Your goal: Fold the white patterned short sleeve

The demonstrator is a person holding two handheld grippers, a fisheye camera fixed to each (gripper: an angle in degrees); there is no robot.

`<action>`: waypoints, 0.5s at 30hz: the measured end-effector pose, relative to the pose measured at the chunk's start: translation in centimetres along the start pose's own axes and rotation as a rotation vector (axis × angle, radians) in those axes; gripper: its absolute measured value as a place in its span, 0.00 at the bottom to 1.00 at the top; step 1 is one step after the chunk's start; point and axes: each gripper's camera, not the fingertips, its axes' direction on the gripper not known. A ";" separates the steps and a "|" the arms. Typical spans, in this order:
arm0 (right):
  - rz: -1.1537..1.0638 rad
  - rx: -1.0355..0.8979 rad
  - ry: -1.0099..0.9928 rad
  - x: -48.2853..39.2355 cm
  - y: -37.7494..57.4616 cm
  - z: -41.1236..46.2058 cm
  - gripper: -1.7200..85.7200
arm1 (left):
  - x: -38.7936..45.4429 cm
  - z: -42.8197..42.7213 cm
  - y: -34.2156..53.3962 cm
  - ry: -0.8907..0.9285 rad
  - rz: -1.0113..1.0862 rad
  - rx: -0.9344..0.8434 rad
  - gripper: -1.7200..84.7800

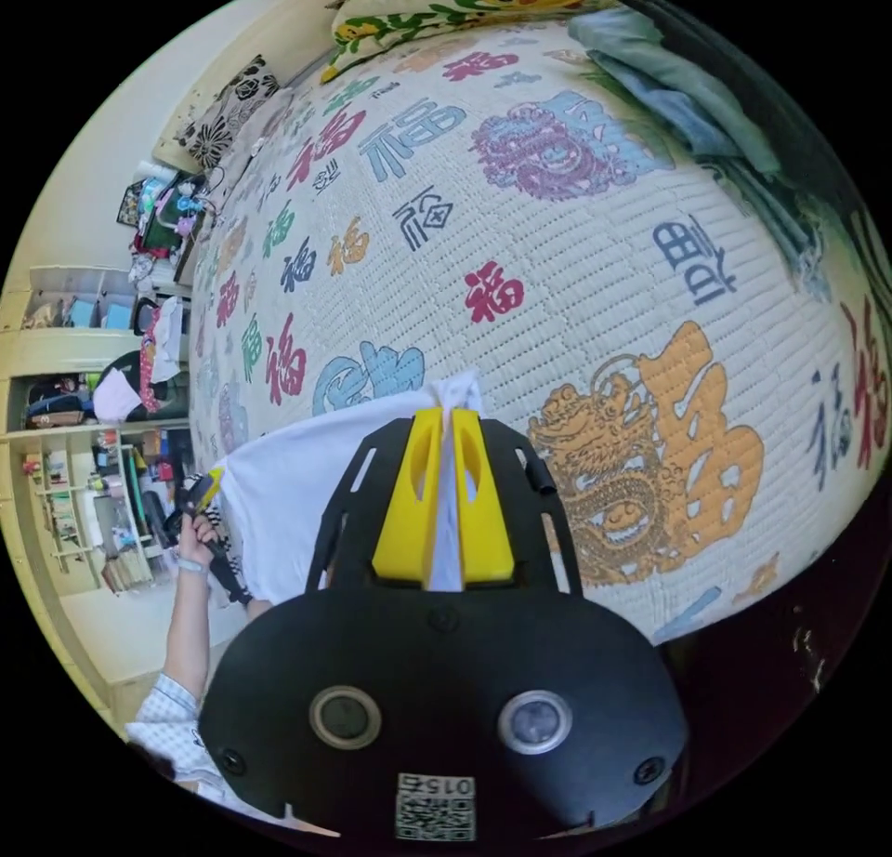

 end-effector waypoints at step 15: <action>-0.729 -0.209 0.357 -47.8 5.6 8.6 0.13 | -3.6 -10.8 16.7 -0.040 -0.034 0.115 0.20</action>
